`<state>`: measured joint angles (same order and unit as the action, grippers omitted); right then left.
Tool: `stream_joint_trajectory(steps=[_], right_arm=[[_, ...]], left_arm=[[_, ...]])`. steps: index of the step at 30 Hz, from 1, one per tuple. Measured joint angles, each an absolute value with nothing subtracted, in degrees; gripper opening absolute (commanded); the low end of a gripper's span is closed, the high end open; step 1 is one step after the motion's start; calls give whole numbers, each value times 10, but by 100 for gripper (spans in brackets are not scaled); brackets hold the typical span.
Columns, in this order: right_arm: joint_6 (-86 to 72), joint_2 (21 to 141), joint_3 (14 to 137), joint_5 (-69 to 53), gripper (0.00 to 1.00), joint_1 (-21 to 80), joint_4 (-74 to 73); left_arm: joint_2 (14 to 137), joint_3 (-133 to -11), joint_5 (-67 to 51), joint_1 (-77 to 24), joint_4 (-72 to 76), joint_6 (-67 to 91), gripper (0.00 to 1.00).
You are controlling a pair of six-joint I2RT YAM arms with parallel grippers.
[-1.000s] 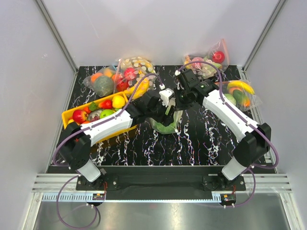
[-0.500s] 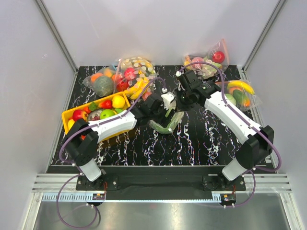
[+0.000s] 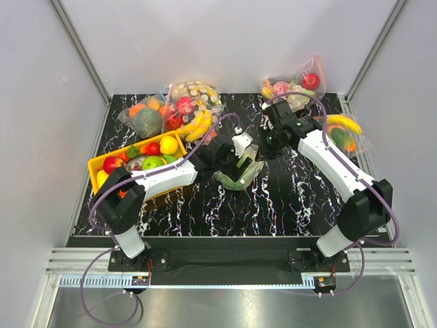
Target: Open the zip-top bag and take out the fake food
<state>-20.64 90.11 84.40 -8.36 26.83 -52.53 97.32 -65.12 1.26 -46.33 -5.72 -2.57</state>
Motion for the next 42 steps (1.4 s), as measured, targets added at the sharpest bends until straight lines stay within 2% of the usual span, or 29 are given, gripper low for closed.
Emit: stream_joint_trajectory(steps=[6,8,9,10,13,14,16,17,19,20,23,24,27,28,31,34,42], right_arm=[[-208,901,844,-97,0,261,-522],[-208,901,844,-103,0,261,-522],[-208,901,844,-105,0,261,-522],[-208,901,844,-106,0,260,-522],[-208,901,844,-106,0,255,-521],[-208,901,844,-107,0,251,-521],[-208,901,844,-108,0,246,-521],[-208,901,844,-110,0,243,-521],[-208,901,844,-115,1,240,-520],[-208,901,844,-117,3,239,-519],[-208,901,844,-122,21,239,-518],[-206,901,844,-124,36,238,-517],[-200,901,846,-131,55,234,-517],[-198,900,847,-132,64,230,-517],[-191,889,848,-143,72,208,-517],[-185,867,844,-161,75,169,-509],[-184,821,777,-229,77,86,-442]], left_arm=[[1009,-668,6,-461,-59,-43,92],[1014,-668,6,-461,-59,-46,88],[1014,-669,6,-461,-59,-48,82],[1015,-669,5,-460,-61,-51,63],[1018,-669,2,-460,-75,-59,44],[1021,-669,0,-460,-79,-60,34],[1025,-669,-6,-459,-81,-62,25],[1026,-669,-9,-459,-81,-61,10],[1028,-669,-13,-459,-82,-57,0],[1028,-668,-15,-459,-82,-56,0],[1028,-668,-19,-459,-82,-49,0],[1028,-668,-23,-458,-83,-46,0],[1028,-670,-32,-456,-90,-36,0],[1028,-672,-37,-455,-94,-31,0],[1028,-681,-55,-448,-104,-14,0],[1028,-690,-81,-434,-112,13,0],[1001,-693,-183,-394,-116,80,0]])
